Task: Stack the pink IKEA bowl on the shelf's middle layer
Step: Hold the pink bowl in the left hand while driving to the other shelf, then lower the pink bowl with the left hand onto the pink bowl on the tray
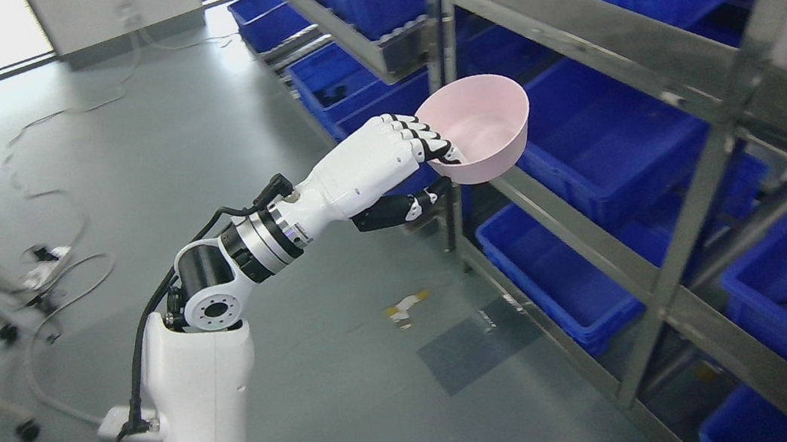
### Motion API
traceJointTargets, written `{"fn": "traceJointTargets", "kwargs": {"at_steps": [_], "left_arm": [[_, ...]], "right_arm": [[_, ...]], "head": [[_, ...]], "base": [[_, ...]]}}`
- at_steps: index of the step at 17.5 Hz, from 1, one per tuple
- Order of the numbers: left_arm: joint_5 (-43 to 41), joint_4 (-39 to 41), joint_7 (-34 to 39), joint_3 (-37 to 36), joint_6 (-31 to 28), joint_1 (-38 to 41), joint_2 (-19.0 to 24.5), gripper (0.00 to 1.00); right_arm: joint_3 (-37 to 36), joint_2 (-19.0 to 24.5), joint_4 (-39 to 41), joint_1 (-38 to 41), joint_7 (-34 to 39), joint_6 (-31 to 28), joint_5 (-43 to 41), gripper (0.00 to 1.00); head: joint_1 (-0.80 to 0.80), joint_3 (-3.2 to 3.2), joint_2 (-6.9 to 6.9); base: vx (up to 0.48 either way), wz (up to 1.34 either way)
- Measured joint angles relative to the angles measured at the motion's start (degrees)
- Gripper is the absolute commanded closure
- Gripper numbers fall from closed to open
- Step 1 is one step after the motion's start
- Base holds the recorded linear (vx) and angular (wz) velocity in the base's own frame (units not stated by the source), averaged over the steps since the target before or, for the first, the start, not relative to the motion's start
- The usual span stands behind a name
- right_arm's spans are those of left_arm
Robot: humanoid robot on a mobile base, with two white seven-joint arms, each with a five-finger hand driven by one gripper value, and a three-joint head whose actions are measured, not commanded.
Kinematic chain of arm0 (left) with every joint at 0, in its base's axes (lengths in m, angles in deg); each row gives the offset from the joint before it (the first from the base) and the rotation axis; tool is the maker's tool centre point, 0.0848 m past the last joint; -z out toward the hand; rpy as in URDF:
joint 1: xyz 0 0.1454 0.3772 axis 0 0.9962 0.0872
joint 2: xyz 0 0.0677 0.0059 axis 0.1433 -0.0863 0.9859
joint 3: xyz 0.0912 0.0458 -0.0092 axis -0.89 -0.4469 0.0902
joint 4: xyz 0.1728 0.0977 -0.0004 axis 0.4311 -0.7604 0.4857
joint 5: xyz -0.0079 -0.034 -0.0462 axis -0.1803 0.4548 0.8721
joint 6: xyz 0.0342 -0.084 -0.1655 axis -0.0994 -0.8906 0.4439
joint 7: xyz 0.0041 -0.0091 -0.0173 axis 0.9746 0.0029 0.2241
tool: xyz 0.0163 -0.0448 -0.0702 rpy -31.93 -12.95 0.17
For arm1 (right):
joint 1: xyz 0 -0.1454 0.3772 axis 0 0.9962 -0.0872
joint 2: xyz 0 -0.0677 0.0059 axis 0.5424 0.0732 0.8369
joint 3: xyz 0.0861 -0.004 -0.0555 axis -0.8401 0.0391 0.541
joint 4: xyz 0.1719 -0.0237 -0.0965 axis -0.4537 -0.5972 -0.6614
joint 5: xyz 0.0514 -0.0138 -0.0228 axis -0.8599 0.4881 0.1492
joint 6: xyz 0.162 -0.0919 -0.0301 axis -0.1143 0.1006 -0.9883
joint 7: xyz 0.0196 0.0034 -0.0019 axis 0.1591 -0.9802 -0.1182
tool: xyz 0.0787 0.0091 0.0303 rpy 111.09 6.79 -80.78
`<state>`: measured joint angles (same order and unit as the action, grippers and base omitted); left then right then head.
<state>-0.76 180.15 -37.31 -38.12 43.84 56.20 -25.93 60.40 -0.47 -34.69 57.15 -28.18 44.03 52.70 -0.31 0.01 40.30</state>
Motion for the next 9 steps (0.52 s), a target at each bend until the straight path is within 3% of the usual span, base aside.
{"fn": "traceJointTargets", "kwargs": {"at_steps": [9], "left_arm": [[0.2, -0.4, -0.6, -0.6, -1.3, -8.5, 0.0, 0.93]], "right_arm": [[0.0, 0.0, 0.0, 0.0, 0.0, 0.0, 0.0, 0.0]], "head": [[0.0, 0.0, 0.0]], "base": [[0.079, -1.23]]}}
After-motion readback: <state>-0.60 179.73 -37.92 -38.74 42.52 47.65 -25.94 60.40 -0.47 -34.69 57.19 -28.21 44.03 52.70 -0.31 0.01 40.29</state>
